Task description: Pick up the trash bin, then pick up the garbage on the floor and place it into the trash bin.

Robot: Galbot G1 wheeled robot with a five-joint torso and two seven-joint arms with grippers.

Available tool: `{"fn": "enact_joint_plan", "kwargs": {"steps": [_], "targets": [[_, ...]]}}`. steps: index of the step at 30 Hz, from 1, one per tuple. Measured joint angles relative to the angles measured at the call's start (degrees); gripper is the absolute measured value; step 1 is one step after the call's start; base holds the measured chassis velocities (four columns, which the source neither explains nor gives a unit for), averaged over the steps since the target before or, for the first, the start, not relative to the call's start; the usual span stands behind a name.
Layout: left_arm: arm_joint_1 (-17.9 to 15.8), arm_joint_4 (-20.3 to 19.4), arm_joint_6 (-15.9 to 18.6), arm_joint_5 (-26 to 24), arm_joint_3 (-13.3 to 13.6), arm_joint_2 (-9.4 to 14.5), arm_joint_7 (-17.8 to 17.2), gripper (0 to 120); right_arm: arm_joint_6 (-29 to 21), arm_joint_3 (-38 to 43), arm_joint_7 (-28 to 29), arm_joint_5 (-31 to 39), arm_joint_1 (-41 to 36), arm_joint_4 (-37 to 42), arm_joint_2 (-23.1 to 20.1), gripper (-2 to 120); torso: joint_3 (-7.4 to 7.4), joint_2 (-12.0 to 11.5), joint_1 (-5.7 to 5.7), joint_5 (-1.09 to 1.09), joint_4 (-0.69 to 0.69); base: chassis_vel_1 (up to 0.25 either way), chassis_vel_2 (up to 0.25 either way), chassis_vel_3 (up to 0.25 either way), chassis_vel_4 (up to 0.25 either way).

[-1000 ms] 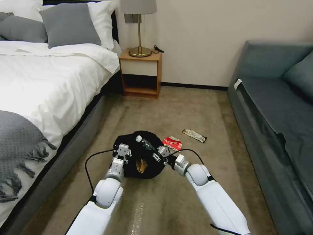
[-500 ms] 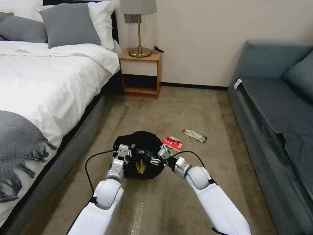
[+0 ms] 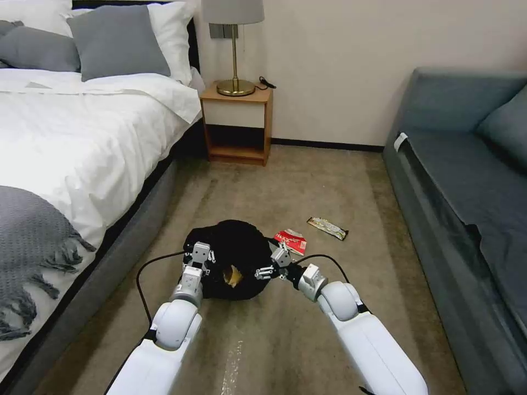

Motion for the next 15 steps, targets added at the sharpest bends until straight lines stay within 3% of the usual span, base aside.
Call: {"fn": "enact_joint_plan", "kwargs": {"steps": [15], "targets": [[1.1,-0.7,-0.4,0.3,-1.2,0.8,-0.1,5,0.9,6.5,3.4,1.9,-3.6,3.1,-1.8,100,0.00,0.0,0.00,0.00,0.00,0.000,0.000,0.000,0.000]]}}
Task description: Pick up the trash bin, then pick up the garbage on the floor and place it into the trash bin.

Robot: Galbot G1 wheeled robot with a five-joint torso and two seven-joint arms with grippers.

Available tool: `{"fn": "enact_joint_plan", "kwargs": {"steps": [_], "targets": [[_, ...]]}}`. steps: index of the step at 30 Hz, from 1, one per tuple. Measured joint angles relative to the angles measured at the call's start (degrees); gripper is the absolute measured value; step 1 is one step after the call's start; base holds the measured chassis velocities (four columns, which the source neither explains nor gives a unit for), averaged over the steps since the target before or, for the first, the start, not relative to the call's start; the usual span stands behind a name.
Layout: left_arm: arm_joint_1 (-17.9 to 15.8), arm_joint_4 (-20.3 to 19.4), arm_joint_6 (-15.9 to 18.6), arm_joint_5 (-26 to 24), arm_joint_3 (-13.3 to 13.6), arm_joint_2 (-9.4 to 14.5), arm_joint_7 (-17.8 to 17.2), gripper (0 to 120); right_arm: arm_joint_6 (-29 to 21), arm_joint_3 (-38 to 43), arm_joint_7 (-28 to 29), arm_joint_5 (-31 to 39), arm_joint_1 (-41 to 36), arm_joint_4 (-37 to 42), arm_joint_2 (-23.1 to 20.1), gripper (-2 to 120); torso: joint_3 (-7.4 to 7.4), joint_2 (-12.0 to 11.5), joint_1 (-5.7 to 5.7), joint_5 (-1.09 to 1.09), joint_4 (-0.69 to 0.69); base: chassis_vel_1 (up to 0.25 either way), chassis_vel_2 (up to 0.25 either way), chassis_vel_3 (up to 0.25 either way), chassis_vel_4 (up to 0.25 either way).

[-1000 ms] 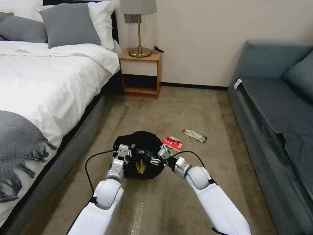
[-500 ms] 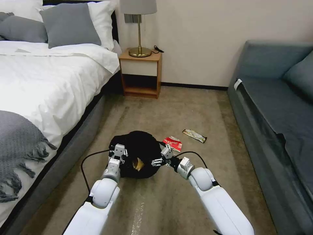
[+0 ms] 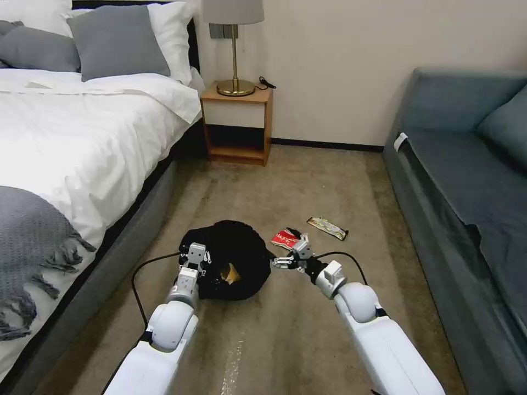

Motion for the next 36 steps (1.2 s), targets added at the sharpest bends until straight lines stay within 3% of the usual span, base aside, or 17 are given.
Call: {"fn": "enact_joint_plan", "kwargs": {"steps": [17,36], "targets": [[0.9,-0.9,-0.6,0.1,-0.8,1.3,-0.1,5,2.6,13.2,1.7,0.5,-6.0,-3.3,-1.2,100,0.00,0.0,0.00,0.00,0.00,0.000,0.000,0.000,0.000],[2.6,-1.8,-1.4,-0.1,-2.5,4.0,-0.1,5,2.1,20.0,5.0,-2.2,-7.3,-10.9,0.2,100,0.00,0.0,0.00,0.00,0.00,0.000,0.000,0.000,0.000]]}}
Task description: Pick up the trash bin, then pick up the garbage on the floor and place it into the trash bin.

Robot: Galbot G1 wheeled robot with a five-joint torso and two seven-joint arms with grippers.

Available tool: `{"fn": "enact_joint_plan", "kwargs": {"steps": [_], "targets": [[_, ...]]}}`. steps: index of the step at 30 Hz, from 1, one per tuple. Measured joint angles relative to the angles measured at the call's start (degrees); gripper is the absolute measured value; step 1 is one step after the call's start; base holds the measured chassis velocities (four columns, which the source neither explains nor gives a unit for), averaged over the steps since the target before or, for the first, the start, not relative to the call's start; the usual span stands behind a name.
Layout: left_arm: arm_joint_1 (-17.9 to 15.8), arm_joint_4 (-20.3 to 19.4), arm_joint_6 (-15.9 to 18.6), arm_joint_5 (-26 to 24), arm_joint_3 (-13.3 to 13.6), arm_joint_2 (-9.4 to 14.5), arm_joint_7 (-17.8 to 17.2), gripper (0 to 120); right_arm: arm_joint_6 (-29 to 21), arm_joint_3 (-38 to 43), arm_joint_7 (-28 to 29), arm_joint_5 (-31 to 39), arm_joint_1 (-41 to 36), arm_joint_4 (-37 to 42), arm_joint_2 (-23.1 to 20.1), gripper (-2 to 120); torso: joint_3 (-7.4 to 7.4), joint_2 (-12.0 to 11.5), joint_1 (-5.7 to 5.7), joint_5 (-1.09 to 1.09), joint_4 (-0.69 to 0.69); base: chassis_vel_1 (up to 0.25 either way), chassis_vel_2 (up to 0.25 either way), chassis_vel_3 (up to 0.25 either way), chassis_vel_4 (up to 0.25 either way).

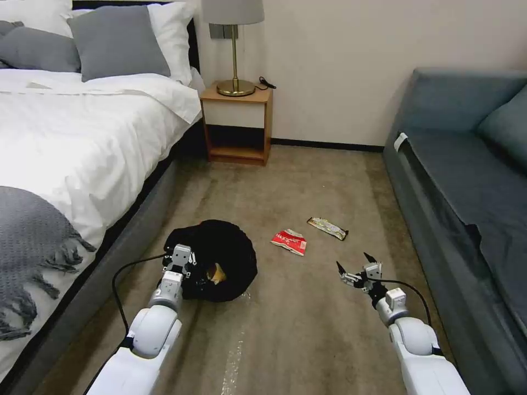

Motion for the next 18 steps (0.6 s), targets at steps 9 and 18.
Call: {"fn": "enact_joint_plan", "kwargs": {"steps": [9,18], "targets": [[0.2,0.0,-0.2,0.0,0.3,0.3,0.0,5,0.3,1.8,-0.6,-0.1,-0.5,-0.9,0.2,100,0.00,0.0,0.00,0.00,0.00,0.000,0.000,0.000,0.000],[0.1,0.1,-0.3,0.1,0.8,-0.2,0.0,5,1.2,2.6,-1.5,0.0,-1.0,-1.1,0.2,100,0.00,0.0,0.00,0.00,0.00,-0.024,0.019,0.030,-0.022]]}}
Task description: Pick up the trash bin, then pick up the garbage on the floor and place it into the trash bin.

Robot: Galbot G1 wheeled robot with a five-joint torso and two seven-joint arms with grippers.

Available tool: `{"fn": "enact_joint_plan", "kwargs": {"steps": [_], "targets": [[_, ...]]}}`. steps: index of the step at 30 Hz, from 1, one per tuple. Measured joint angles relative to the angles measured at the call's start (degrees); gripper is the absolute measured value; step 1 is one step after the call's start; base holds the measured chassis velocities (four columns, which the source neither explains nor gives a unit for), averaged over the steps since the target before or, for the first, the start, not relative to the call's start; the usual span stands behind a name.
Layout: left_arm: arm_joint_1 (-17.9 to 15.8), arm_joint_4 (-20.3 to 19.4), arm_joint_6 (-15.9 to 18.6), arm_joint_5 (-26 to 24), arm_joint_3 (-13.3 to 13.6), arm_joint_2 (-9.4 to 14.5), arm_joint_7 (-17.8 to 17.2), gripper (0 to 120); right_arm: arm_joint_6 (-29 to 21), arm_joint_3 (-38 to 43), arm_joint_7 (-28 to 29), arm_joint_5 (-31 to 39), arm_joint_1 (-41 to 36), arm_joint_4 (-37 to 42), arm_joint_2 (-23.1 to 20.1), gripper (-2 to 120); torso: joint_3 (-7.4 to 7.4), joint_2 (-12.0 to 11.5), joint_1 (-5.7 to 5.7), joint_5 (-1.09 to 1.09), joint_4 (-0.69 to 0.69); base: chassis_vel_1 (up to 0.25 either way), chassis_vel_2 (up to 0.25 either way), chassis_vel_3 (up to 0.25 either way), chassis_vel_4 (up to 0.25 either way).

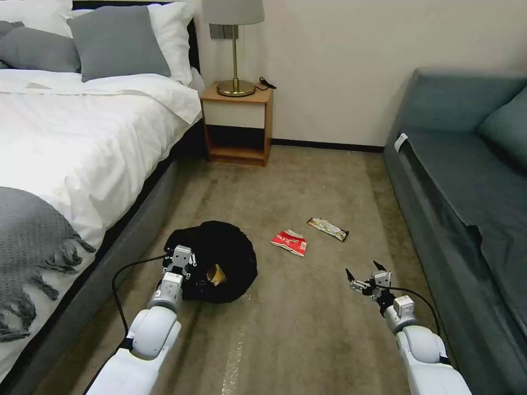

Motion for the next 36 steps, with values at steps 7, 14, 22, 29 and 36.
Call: {"fn": "enact_joint_plan", "kwargs": {"steps": [7,14,22,29,36], "targets": [[0.5,-0.1,-0.1,0.3,0.3,-0.3,0.0,5,0.9,0.6,-0.8,0.1,-0.4,-0.4,0.0,100,0.00,0.0,0.00,0.00,0.00,-0.081,0.083,0.069,-0.079],[0.9,-0.3,-0.3,0.3,0.1,-0.1,0.0,5,1.3,1.2,-1.0,0.1,-1.2,-0.4,0.1,100,0.00,0.0,0.00,0.00,0.00,-0.060,0.078,0.071,-0.072],[1.9,-0.9,-0.6,0.5,0.0,0.0,0.1,5,1.8,1.8,-1.5,0.1,-2.6,0.4,0.5,100,0.00,0.0,0.00,0.00,0.00,-0.092,0.073,0.073,-0.080],[3.0,-1.4,-1.0,0.9,-0.3,-0.2,0.2,5,2.0,2.2,-1.6,0.1,-4.0,1.4,0.4,100,0.01,0.0,0.00,0.00,0.00,-0.116,0.112,0.117,-0.114],[3.7,-1.4,-1.6,1.3,-0.4,-0.4,0.3,5,2.3,2.5,-1.6,0.1,-4.7,1.8,0.3,100,0.01,0.0,0.00,-0.01,0.00,-0.109,0.116,0.113,-0.102]]}}
